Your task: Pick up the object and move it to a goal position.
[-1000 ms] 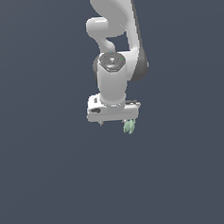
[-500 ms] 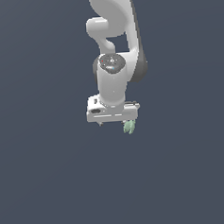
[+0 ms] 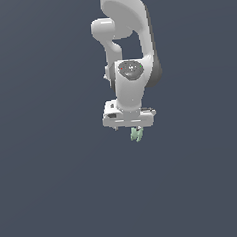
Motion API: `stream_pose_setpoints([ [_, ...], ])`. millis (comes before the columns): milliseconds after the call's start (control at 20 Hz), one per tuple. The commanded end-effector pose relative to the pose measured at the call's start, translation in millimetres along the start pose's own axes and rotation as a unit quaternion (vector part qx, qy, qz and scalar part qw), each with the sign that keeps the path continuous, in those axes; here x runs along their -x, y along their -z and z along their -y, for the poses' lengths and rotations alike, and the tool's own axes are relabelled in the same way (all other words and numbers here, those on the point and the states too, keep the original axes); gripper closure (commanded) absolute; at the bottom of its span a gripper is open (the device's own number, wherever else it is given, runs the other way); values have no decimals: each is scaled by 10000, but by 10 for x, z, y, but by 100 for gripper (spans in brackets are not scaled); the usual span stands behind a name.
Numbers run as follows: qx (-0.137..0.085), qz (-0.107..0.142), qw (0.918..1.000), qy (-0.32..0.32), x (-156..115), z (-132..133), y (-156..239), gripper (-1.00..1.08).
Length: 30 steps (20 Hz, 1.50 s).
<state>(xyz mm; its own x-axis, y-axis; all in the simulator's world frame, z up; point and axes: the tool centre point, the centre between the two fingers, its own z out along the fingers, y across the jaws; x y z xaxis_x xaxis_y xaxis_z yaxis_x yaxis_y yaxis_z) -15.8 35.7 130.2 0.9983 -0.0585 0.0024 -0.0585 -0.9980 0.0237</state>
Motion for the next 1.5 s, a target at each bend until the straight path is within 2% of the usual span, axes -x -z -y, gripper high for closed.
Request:
stream_pose_setpoints([
  [0,-33,3,9999,-155,104,143,-87,-92],
  [250,-83,11,9991,-425,291,364,-227,-92],
  [550,-112,18,9981,-609,425,502,-317,-92],
  [1000,-115,22,9980,-625,447,526,-384,-92],
  [1450,-117,20,9979,-641,463,536,-767,-92],
])
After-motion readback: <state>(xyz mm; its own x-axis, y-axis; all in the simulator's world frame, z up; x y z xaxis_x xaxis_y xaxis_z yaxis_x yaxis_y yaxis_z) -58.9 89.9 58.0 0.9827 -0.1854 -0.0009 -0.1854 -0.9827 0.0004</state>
